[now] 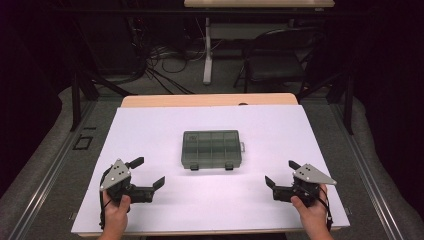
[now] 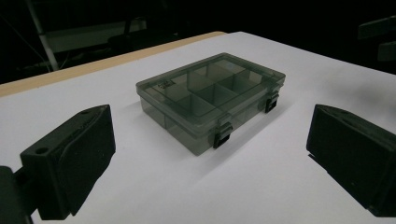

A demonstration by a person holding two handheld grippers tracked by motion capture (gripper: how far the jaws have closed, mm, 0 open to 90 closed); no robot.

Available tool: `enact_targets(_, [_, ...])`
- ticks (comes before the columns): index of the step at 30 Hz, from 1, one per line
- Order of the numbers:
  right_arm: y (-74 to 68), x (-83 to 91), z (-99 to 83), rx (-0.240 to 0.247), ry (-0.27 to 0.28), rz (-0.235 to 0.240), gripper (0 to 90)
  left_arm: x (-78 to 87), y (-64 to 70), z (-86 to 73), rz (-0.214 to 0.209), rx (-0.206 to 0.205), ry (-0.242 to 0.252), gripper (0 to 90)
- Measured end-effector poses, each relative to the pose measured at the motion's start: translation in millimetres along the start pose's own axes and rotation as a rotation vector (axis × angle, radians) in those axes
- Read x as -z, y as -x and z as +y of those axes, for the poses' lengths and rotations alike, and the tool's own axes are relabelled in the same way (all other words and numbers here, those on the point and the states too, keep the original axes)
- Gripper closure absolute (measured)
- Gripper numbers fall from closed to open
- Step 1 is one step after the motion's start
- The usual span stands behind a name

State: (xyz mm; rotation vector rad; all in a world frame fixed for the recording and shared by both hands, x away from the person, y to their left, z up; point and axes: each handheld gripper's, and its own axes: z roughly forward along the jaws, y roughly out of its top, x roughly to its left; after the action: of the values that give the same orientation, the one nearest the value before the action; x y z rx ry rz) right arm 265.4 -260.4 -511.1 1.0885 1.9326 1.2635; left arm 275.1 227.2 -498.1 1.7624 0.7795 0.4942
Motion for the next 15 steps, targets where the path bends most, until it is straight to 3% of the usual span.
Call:
enact_targets(2, [-2.9, -1.0, 1.0, 0.021, -0.009, -0.001, 0.4, -0.8, 0.9, 1.2, 0.004, 0.001, -0.005, 1.2])
enact_targets(4, [-5.1, -1.6, 2.2, 0.034, -0.026, 0.026, 0.0, -1.9, 0.7, 2.8, -0.007, 0.015, -0.008, 1.2])
enact_targets(6, [-8.5, -5.0, 2.3, 0.029, -0.024, 0.021, 0.0, -2.8, 0.6, 4.6, -0.005, 0.036, -0.015, 1.2])
enact_targets(8, [-8.9, -7.1, 3.1, 0.017, -0.044, 0.045, 0.1, -4.9, 0.0, 5.2, 0.001, 0.064, -0.028, 0.4])
enact_targets(15, [-15.1, -11.5, 7.5, 0.017, -0.061, 0.056, 0.6, -8.1, -2.9, 7.4, 0.005, 0.091, -0.058, 0.3])
